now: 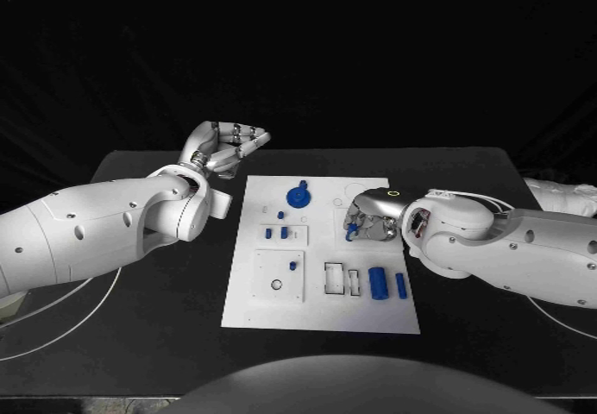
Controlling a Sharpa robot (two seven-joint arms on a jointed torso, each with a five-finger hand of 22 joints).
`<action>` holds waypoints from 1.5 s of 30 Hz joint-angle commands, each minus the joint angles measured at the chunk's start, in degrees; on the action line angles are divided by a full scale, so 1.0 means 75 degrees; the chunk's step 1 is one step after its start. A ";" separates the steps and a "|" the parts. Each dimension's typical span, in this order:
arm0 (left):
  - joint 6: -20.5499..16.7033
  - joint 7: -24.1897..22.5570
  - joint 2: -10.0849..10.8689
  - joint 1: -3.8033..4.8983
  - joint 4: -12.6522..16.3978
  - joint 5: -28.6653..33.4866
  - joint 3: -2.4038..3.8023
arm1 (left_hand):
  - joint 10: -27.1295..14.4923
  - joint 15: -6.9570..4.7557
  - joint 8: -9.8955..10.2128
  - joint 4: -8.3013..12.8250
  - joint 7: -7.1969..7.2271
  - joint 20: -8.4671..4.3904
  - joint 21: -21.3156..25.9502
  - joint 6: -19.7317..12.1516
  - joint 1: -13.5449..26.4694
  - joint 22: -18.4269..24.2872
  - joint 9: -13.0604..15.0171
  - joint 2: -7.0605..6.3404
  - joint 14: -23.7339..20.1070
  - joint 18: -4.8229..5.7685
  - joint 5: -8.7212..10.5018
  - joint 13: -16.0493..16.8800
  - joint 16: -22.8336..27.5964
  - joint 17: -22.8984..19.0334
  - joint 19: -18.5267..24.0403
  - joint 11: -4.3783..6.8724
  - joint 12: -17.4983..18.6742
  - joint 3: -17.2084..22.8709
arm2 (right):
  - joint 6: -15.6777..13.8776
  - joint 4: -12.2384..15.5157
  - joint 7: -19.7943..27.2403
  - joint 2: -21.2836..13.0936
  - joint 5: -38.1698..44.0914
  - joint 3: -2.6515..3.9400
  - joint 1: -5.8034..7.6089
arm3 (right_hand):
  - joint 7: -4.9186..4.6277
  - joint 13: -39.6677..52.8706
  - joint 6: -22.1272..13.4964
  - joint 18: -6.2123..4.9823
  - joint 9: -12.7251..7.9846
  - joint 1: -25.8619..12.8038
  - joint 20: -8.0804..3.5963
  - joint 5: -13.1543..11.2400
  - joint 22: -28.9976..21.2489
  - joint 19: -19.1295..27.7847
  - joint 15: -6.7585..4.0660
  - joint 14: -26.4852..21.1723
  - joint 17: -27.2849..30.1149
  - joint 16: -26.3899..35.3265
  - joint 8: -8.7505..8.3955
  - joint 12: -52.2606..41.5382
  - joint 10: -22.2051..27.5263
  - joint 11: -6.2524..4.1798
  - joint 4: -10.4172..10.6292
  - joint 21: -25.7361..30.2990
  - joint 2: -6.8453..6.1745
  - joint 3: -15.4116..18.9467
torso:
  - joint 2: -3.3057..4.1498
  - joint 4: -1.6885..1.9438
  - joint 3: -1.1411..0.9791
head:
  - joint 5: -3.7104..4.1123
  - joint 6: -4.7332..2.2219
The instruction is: Assemble the parts on the task board
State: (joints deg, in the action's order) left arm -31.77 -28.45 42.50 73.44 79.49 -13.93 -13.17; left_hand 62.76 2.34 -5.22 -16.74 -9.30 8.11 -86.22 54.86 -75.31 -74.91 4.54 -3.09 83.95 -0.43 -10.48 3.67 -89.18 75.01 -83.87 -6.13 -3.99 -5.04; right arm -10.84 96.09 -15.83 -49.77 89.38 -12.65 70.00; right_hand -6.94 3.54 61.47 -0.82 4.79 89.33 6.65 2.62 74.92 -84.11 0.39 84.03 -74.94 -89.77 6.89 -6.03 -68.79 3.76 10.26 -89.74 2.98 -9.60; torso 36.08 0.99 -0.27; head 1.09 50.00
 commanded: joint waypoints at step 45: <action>0.0224 -0.0013 -0.0325 -0.0017 -0.0385 0.0024 -0.0002 | -0.0023 0.0020 0.0037 -0.0001 -0.0036 0.0045 0.0065 -0.0044 -0.0014 -0.1817 -0.0008 0.0073 0.0686 -0.0092 -0.0050 0.0003 0.0027 0.1701 -0.0374 -0.0031 0.0012 0.0021 | 0.0615 0.0129 0.1434 0.1880 0.0308 0.0035 -0.0078 | -0.0017 -0.0018 0.0148 0.0110 0.0052 0.0040 0.0051 0.0038 0.2011 -0.0785 0.0067 0.0796 -0.2008 -0.0031 -0.0044 0.0333 0.0066 0.0099 0.0069 -0.0034 -0.0131 -0.0129 | -0.0032 0.0002 0.0011 | -0.0552 -0.0001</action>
State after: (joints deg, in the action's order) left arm -31.13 -28.34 40.22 73.30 76.57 -13.92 -13.22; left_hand 62.76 2.34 -5.22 -16.74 -9.51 8.11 -86.02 54.64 -75.31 -74.91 4.55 -3.09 83.95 -0.43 -10.48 3.67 -89.18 75.01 -83.87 -6.13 -3.99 -5.04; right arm -10.51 97.18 -6.21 -35.86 89.04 -12.40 69.53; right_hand -6.93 3.45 61.72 -0.82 4.86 89.50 6.66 2.77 74.95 -84.11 0.40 84.03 -74.92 -89.76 6.72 -3.86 -68.65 4.28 10.84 -89.74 2.29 -10.15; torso 35.85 1.07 -0.16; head -3.08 50.00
